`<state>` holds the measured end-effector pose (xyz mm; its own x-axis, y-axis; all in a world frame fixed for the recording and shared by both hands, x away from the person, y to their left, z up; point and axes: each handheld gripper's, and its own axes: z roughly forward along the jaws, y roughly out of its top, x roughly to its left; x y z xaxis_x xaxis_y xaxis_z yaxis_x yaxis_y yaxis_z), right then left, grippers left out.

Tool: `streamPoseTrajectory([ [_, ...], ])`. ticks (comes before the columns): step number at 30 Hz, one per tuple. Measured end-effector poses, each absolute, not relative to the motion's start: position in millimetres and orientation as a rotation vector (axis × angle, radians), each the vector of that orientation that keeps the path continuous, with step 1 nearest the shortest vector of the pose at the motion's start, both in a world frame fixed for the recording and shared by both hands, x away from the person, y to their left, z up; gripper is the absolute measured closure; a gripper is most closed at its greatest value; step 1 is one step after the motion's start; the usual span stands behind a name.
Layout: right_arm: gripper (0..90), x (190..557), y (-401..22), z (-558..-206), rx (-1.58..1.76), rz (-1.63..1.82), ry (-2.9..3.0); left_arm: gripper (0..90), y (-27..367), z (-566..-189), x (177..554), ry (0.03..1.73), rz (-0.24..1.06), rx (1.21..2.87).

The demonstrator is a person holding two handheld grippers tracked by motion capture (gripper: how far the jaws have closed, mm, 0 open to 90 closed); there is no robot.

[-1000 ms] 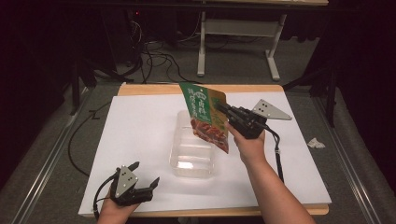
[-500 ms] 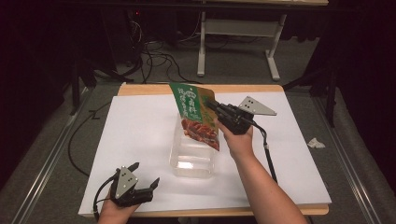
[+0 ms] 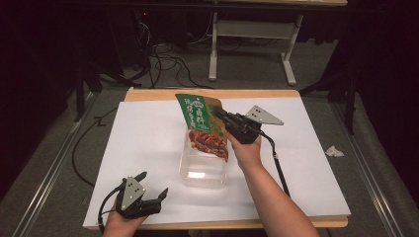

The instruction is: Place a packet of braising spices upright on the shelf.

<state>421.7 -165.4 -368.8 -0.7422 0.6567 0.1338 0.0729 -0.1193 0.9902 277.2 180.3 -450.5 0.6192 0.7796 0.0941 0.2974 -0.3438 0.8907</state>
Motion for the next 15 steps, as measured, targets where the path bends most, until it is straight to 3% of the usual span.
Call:
streamPoseTrajectory([
  [15,90.0,409.4,-175.1,-379.8,0.833,1.799,1.789,14.1,180.0,-449.6,276.8,0.848,0.653,1.913],
])
